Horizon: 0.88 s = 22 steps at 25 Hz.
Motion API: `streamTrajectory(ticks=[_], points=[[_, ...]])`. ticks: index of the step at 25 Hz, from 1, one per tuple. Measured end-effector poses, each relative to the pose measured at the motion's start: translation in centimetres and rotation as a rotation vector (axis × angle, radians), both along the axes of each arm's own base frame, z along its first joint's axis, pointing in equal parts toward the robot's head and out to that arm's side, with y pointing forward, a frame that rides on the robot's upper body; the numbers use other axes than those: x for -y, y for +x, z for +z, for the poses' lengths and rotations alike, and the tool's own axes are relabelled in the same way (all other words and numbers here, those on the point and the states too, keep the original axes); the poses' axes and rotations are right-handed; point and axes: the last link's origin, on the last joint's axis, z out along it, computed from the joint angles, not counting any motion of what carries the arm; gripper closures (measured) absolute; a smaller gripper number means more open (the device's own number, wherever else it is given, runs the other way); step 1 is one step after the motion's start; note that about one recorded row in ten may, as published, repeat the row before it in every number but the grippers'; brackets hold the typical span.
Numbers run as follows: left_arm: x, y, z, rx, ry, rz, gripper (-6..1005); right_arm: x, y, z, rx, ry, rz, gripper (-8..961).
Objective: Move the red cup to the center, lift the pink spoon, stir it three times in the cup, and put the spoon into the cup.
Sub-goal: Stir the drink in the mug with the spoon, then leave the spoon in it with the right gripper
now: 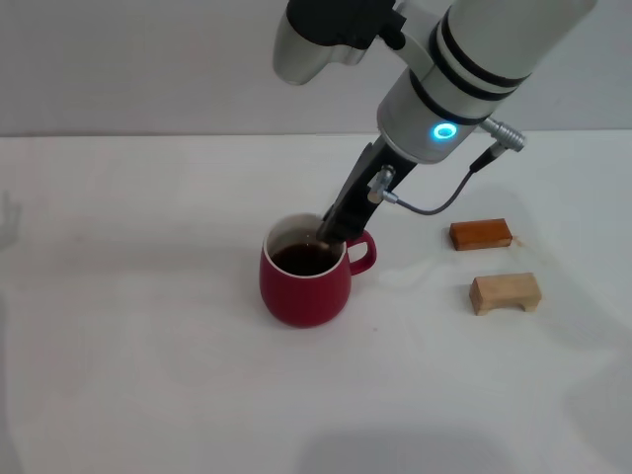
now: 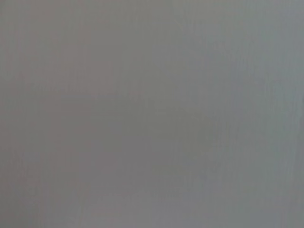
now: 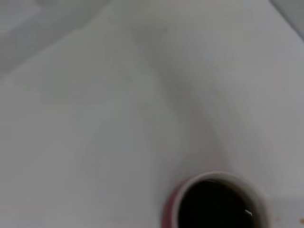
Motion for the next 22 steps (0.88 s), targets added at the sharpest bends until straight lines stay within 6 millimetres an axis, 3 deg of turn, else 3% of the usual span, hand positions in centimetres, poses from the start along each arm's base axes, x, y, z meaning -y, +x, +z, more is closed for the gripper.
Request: streamTrajectory(ticks=[7, 15, 22], points=[[0.0, 0.0, 0.0, -0.001, 0.001, -0.002, 154, -0.5, -1.0, -0.4, -0.064, 0.029, 0.03, 793], [0.0, 0.0, 0.0, 0.001, 0.001, -0.004, 153, -1.7, -0.4, -0.6, 0.0, 0.09, 0.043, 793], [0.0, 0.1, 0.0, 0.004, 0.001, -0.005, 153, -0.6, -0.3, -0.3, 0.061, 0.027, 0.021, 793]])
